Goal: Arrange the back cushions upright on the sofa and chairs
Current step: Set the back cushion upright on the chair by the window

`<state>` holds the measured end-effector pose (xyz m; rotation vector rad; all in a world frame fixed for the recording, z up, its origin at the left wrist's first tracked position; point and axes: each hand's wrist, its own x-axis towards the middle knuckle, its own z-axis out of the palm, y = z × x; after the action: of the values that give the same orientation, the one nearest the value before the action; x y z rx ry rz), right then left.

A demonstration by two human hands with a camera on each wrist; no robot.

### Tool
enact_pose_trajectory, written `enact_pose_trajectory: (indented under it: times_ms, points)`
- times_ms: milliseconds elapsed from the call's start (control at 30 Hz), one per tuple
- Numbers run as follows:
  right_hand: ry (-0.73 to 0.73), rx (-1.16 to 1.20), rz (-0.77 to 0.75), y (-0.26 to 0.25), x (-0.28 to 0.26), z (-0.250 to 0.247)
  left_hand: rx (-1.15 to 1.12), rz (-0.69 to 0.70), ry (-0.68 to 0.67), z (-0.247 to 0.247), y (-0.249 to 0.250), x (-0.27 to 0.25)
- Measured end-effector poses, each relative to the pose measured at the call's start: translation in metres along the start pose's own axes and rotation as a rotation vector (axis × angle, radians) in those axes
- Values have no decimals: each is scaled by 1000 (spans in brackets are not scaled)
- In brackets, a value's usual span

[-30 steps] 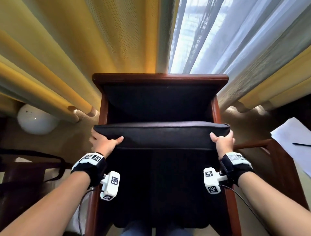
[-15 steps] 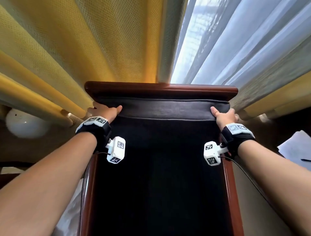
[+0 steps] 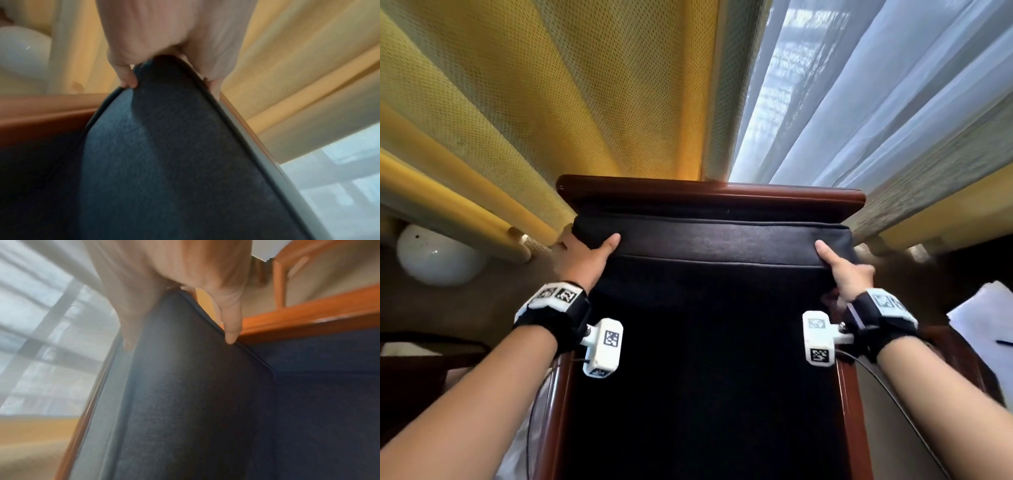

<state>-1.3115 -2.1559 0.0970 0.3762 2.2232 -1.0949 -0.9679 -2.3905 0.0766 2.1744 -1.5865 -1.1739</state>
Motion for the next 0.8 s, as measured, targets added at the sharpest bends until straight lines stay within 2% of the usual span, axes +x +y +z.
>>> enact_pose_trajectory:
  times_ms: [67,167,267,367,433,500,567,633,800]
  points:
    - [-93,106,94,19,-9,-5,-269,-54,13,3,-18,-14]
    - [-210,152,153,35,-15,-7,-600,-185,6,16,-30,-27]
    - [-299,390,234,42,-22,-3,-689,-209,31,22,-36,-38]
    - [-289,551,243,53,-32,2,-799,-226,56,23,-54,-53]
    - [-279,513,238,66,-36,-1,-960,-354,-8,31,-61,-61]
    - [-288,478,234,76,-39,-6,-1093,-473,-147,40,-60,-65]
    - [-283,475,217,78,-37,-6,-1154,-506,-241,46,-53,-60]
    - [-240,500,193,69,-31,-2,-1181,-492,-252,49,-40,-48]
    - [-221,349,170,19,-8,22,-1091,-485,-168,58,7,-2]
